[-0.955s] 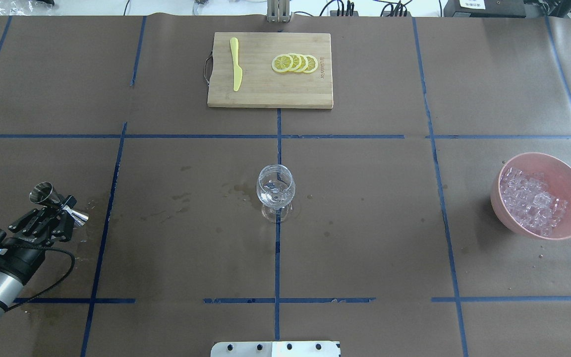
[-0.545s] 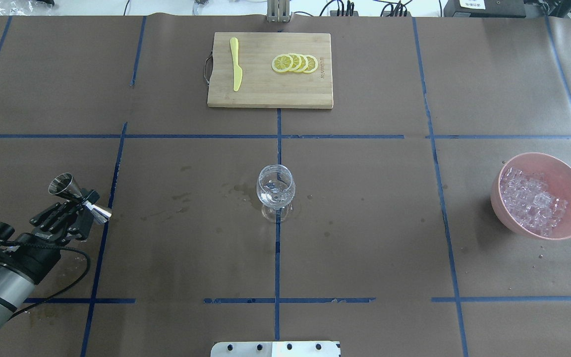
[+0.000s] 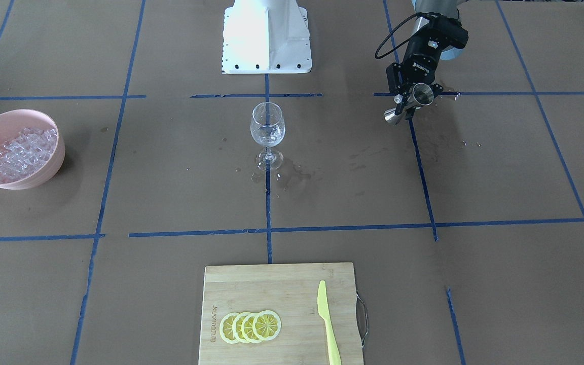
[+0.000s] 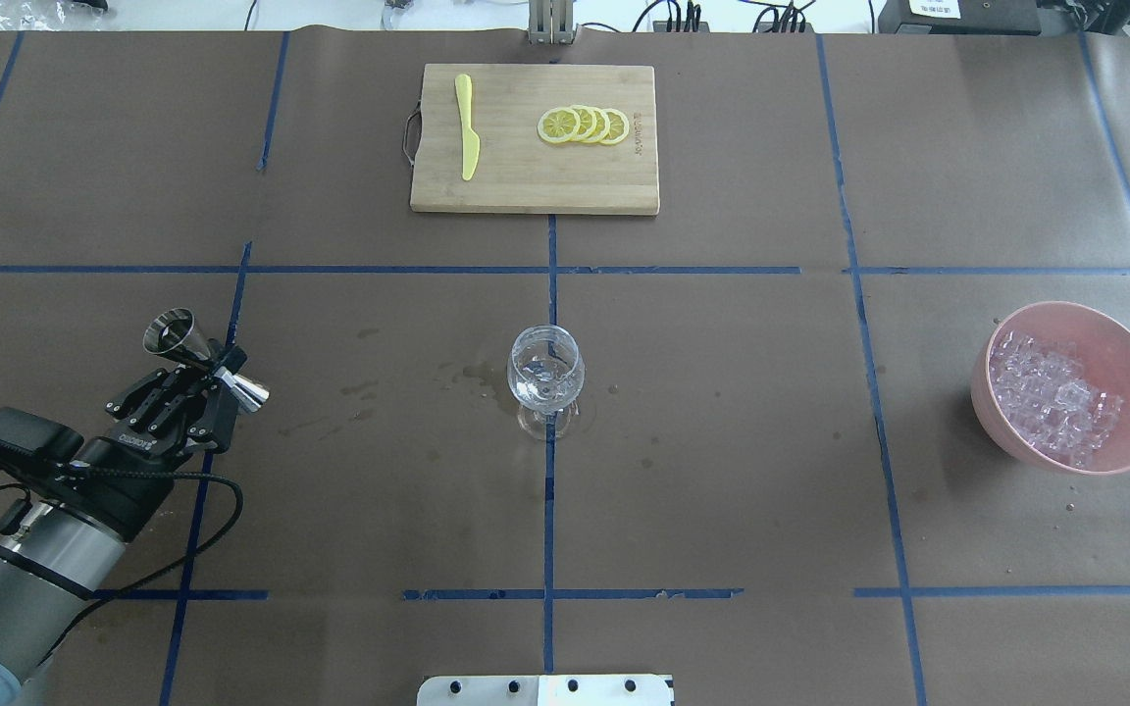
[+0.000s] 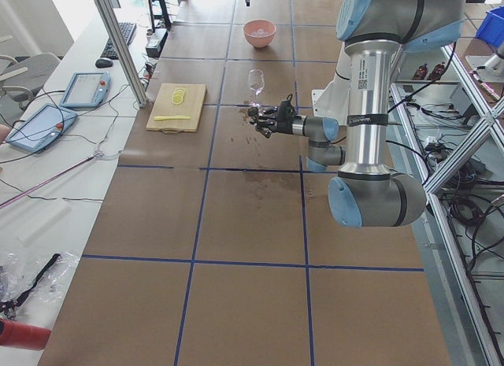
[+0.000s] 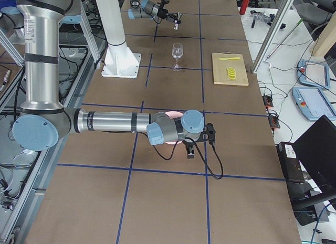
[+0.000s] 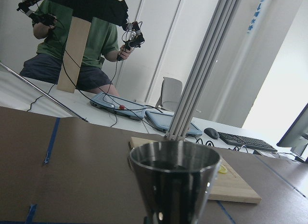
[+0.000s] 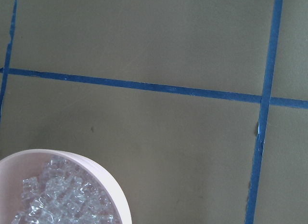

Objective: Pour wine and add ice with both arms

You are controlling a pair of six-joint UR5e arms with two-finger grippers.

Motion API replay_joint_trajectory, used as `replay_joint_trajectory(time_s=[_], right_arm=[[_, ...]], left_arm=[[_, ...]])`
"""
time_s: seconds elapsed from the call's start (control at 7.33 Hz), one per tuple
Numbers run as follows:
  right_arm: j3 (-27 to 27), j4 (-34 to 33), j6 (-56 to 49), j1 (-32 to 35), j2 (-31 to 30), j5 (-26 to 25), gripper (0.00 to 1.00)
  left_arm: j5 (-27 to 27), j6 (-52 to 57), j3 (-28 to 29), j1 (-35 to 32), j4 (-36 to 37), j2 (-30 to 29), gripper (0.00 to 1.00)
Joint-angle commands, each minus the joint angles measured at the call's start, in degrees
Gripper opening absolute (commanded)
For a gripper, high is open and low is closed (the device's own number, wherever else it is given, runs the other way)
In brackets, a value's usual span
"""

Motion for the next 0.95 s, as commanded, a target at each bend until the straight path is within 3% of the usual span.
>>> replay_joint_trajectory(time_s=[0.0, 0.41, 0.55, 0.68, 0.82], right_arm=[[0.08, 0.0, 0.0, 0.02, 0.0, -0.01, 1.0], [0.17, 0.0, 0.0, 0.02, 0.09, -0.01, 1.0], [0.17, 0.0, 0.0, 0.02, 0.09, -0.01, 1.0], [0.17, 0.0, 0.0, 0.02, 0.09, -0.01, 1.0], [0.25, 0.0, 0.0, 0.02, 0.09, -0.01, 1.0]], left_arm=[[-0.31, 7.42, -0.29, -0.13, 5.94, -6.41, 0.0], [-5.66, 12.14, -0.64, -0.39, 15.96, -11.32, 0.0], [-11.24, 12.86, -0.73, -1.96, 17.66, -12.04, 0.0], [-17.3, 16.35, -3.95, -4.33, 24.98, -12.31, 0.0], [-19.45, 18.91, -6.25, -4.87, 32.02, -14.23, 0.0]])
